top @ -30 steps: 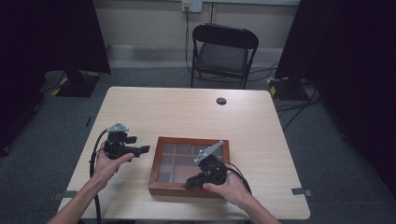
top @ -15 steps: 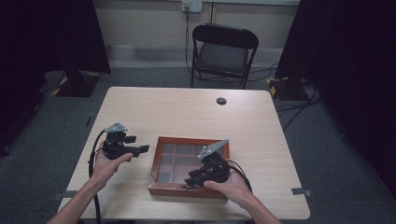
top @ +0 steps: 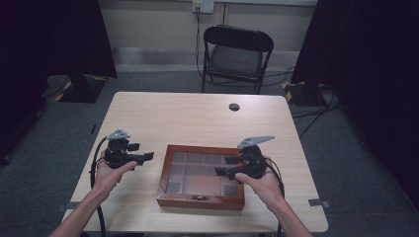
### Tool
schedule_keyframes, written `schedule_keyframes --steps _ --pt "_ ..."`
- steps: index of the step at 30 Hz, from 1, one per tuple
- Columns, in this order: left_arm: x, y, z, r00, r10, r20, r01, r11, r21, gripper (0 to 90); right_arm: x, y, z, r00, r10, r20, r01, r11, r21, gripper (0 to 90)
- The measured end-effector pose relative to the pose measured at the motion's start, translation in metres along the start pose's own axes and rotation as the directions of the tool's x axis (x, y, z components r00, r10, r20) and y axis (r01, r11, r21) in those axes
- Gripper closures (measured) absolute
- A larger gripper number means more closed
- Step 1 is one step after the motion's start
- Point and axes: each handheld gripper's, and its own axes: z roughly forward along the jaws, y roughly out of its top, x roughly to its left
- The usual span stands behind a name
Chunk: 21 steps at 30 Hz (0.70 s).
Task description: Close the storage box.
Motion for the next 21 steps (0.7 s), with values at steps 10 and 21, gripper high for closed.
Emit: schedule_keyframes --steps 10,21 --pt "0.003 -0.002 -0.003 0.9992 0.022 -0.034 -0.021 0.9988 0.044 22.2 -0.037 -0.025 -0.031 0.9793 0.107 0.172 -0.098 0.993 -0.061 21.4" --pt "0.027 -0.022 0.001 0.9973 0.002 -0.074 0.011 0.9861 0.166 20.6 -0.107 -0.075 -0.058 0.8717 0.301 0.387 -0.313 0.949 -0.033 14.7"
